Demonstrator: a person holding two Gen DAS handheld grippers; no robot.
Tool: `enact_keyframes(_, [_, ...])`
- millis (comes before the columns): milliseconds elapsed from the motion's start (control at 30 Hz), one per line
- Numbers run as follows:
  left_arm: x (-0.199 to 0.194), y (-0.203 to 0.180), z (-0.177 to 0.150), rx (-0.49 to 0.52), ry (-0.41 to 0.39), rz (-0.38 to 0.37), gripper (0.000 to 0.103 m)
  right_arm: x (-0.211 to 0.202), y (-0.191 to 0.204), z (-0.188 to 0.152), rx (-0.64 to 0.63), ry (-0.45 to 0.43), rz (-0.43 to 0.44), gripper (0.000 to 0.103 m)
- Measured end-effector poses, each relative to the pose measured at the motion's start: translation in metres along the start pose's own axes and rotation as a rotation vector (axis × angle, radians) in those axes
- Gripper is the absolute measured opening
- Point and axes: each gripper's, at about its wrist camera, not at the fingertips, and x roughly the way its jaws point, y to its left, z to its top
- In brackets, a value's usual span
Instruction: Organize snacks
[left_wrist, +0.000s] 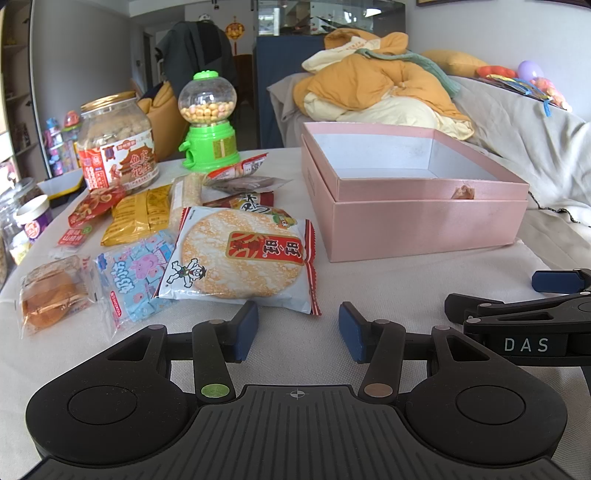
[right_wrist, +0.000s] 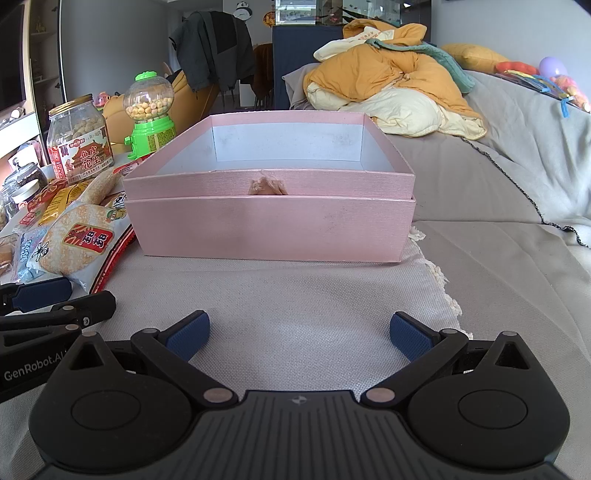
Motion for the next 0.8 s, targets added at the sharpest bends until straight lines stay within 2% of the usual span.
enact_keyframes(800, [0.0008, -0.0004, 0.0012, 0.000, 0.000, 0.000, 0.055, 0.0003, -0.0002, -0.0003, 0.000, 0.000, 0.000, 0.103])
